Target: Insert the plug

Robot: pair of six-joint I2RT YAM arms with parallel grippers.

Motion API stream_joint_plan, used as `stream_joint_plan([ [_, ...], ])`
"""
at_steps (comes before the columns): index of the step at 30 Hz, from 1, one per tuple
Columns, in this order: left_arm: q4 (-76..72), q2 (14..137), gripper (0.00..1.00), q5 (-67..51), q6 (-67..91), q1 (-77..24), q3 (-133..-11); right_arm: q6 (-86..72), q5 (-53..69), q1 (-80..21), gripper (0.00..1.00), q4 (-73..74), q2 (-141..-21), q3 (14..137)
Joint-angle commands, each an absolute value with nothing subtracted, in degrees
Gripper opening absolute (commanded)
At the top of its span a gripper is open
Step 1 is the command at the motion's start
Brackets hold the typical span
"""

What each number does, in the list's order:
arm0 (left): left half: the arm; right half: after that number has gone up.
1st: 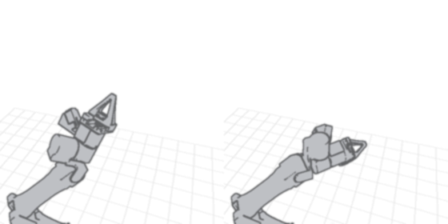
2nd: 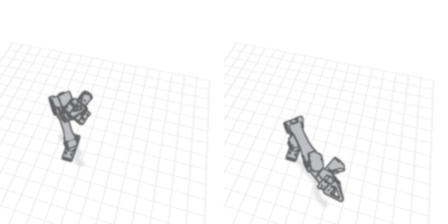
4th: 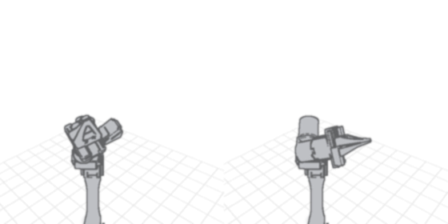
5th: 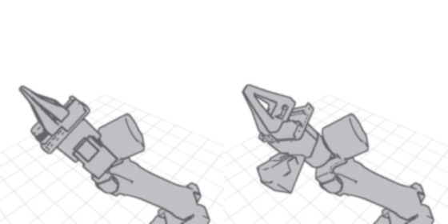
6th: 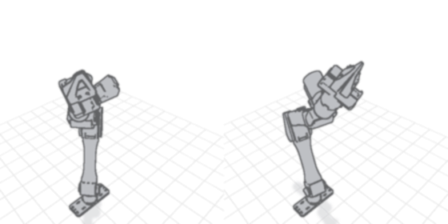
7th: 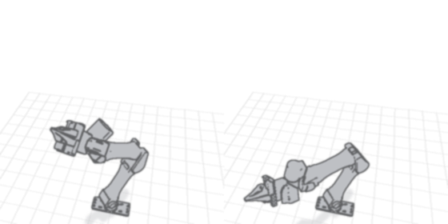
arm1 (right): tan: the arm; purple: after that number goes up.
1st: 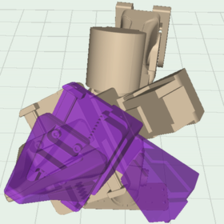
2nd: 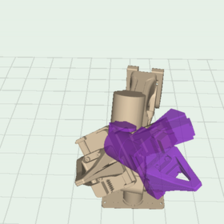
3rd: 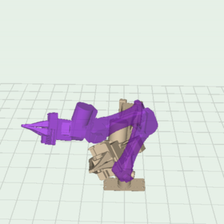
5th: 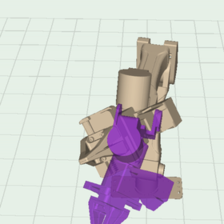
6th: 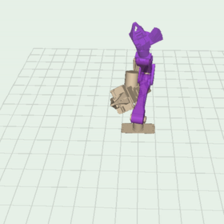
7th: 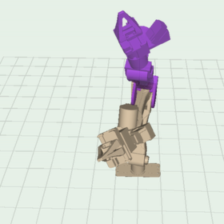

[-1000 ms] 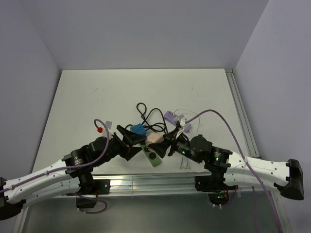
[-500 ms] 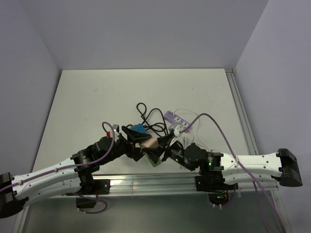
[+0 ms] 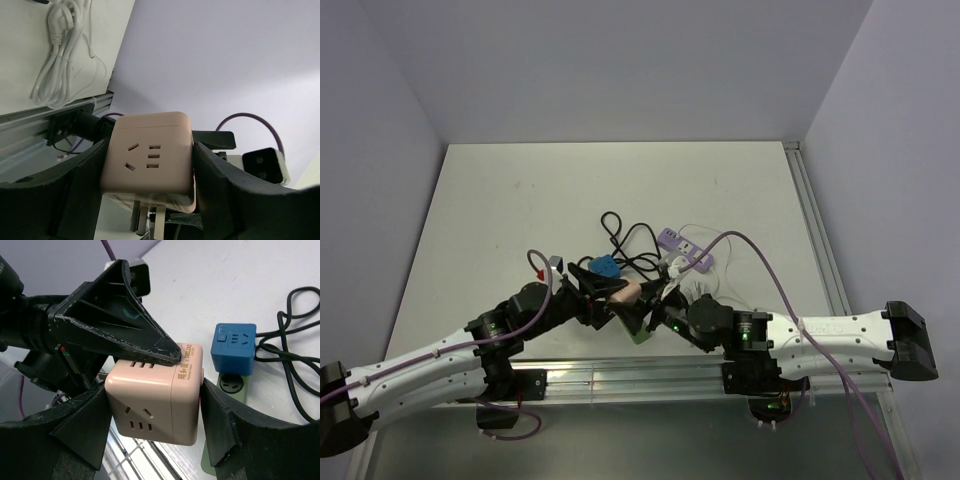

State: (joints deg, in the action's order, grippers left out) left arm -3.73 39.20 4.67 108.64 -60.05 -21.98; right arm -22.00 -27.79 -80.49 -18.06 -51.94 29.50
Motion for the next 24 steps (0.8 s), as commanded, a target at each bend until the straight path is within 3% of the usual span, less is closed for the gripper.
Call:
stream_joint_plan([
  [1,-8.0,38.67,0.0,0.97,101.79,-57.58,-22.76,-26.27,-29.27,-80.68,0.57,-10.92,-52.47,34.18],
  [3,-7.82,38.67,0.0,0.53,96.7,-56.43,-23.2,-29.68,-29.97,-80.68,0.75,-5.99,-51.25,34.45],
  [4,-7.21,38.67,0.0,0.7,92.76,-55.56,-24.25,-30.58,-29.97,-80.68,0.77,-4.58,-50.54,34.37],
  [5,-5.99,38.58,0.0,1.14,90.46,-55.2,-24.78,-32.15,-29.62,-80.68,0.88,-2.05,-49.75,34.37],
  [9,-1.77,38.67,0.0,3.42,79.82,-54.23,-27.68,-35.84,-29.0,-80.68,0.91,3.14,-42.83,33.84],
  [11,-1.93,37.97,0.0,3.6,75.61,-54.05,-27.6,-36.82,-29.26,-80.6,1.0,6.22,-40.35,34.01],
  [16,-8.17,36.39,0.0,-1.21,64.98,-53.7,-26.54,-43.32,-31.29,-79.89,1.0,15.89,-35.69,39.18],
  [19,-8.17,36.74,0.0,-4.73,58.83,-53.7,-28.03,-44.83,-25.95,-77.79,0.99,19.68,-35.68,42.7],
  [24,-11.33,37.7,0.0,-12.29,53.97,-53.61,-29.18,-44.47,3.7,-65.42,0.92,17.16,-40.33,43.78],
])
